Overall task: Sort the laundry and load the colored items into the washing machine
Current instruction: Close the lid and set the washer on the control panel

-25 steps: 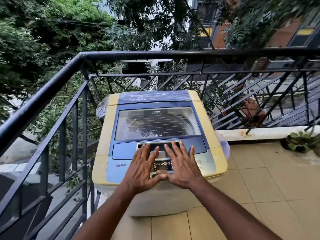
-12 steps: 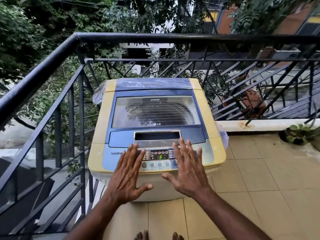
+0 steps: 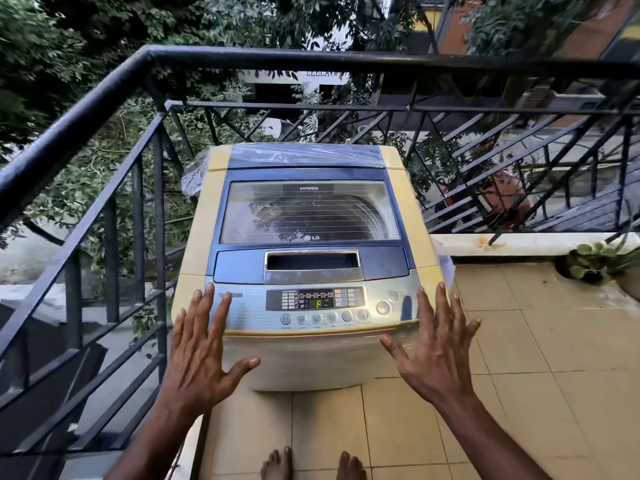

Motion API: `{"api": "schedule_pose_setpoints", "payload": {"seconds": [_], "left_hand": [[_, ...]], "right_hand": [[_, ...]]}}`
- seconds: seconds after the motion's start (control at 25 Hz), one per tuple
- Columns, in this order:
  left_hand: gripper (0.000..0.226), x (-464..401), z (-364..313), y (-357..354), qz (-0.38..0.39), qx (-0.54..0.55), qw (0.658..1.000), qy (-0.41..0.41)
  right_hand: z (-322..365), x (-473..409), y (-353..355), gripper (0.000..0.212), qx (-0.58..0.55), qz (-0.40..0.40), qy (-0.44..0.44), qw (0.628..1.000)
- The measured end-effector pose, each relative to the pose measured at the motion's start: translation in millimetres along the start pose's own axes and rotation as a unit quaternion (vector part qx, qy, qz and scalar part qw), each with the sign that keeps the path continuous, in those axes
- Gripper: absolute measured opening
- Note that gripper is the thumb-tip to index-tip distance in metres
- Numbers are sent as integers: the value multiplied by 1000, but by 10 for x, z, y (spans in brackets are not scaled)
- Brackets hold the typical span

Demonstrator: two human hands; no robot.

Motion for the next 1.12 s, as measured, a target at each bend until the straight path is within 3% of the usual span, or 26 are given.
{"api": "schedule_pose_setpoints", "payload": {"seconds": [0.24, 0.6, 1.12], "left_hand": [[109, 38, -53, 24, 6, 17, 1000, 19], [106, 30, -225, -71, 17, 36, 999, -11], [108, 27, -346, -246, 44, 39, 996, -61]], "right_hand": [[5, 78, -18, 103, -14, -5, 6, 1000], [338, 211, -90, 80, -29, 2, 86, 996], [478, 287, -164, 79, -31, 3, 109, 994]]}}
Point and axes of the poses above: each hand's wrist, its own x-axis away from the middle knuckle, its own y-axis out of the back of the hand, z = x × y, the point moved 3 cm from there along -x, towards the middle knuckle, and after that the axes turned 5 degrees about -z, right-handed, at the moved point
